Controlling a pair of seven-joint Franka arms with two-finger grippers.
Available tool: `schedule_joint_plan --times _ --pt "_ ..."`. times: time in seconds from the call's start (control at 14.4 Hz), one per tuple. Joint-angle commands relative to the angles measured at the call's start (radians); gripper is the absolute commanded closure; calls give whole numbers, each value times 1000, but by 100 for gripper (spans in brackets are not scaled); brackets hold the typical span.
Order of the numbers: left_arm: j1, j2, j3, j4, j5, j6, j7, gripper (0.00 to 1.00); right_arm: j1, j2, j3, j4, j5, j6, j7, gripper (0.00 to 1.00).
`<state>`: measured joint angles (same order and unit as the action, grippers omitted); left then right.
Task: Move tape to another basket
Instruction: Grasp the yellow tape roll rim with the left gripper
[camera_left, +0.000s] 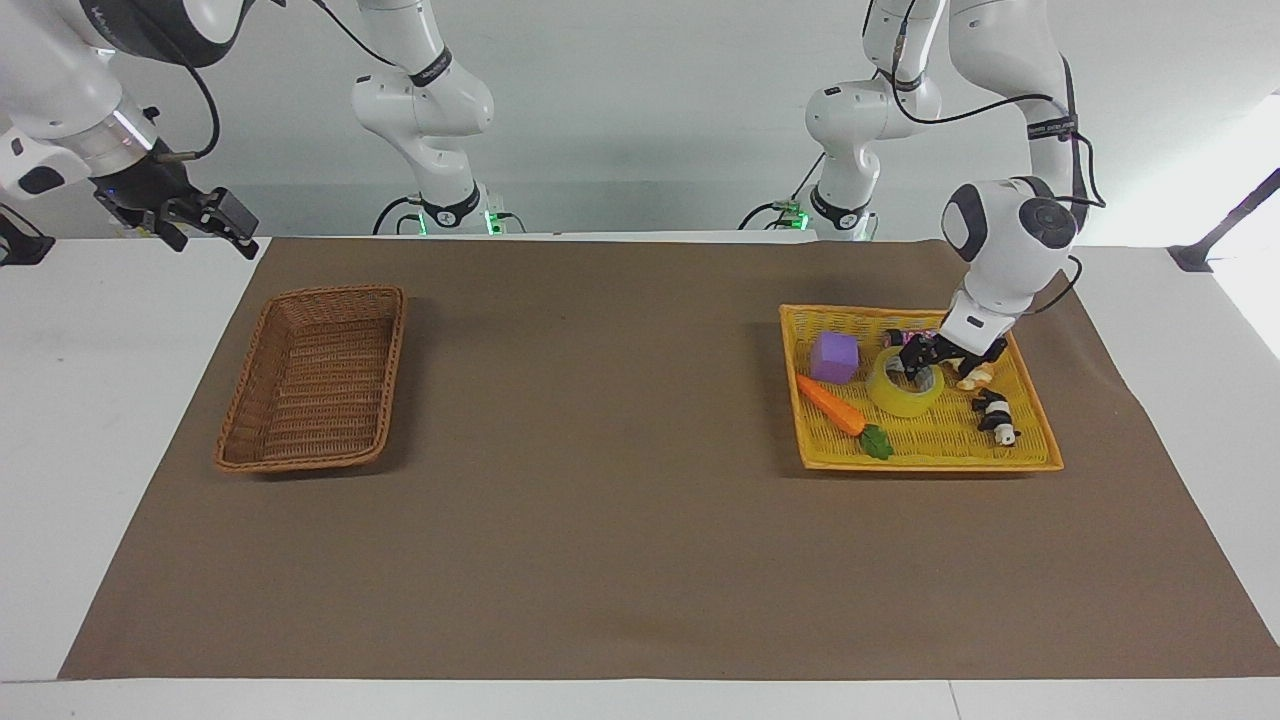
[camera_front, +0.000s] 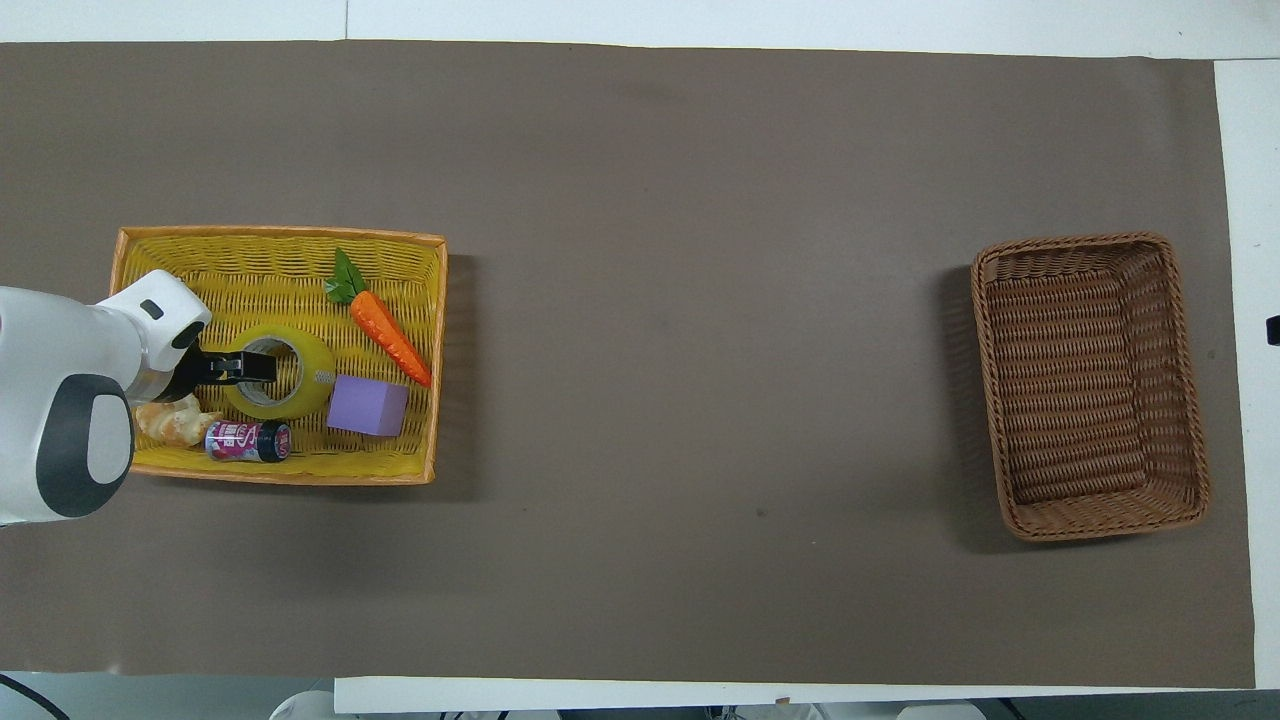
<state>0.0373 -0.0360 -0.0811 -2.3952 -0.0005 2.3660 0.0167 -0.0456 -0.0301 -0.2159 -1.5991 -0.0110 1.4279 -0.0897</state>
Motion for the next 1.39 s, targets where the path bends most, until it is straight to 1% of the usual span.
schedule_joint_plan --times 0.0,0.14,0.42,0.56,0.9,0.97,1.04,1.11,1.25,1.32 --pt "-10 -7 8 -25 -6 27 12 1 -3 -11 1 -10 16 -7 -10 1" --pt "-11 22 8 -25 -6 54 6 1 -3 -11 1 -10 14 -7 -10 1" --pt "-14 33 8 -25 -6 75 3 1 -3 -11 1 -10 14 -7 -10 1" --pt "-14 62 8 -25 -6 94 5 1 -3 -11 1 -10 14 -7 -10 1" --pt "-14 65 8 -25 -6 102 8 1 -3 -11 1 -10 14 -7 -10 1" --pt "-14 65 8 -25 -6 102 8 2 -3 -11 1 -10 14 -7 -10 1" --pt "-14 65 8 -25 -6 102 9 7 -3 -11 1 -10 14 -7 -10 1" --pt "-14 65 8 -25 -6 101 9 25 -3 -11 1 -10 14 -7 -10 1" --pt "-14 65 8 -25 -6 95 9 74 -3 -11 1 -10 14 -7 -10 1" --pt "-14 65 8 -22 -6 90 11 95 -3 -11 1 -9 14 -7 -10 1"
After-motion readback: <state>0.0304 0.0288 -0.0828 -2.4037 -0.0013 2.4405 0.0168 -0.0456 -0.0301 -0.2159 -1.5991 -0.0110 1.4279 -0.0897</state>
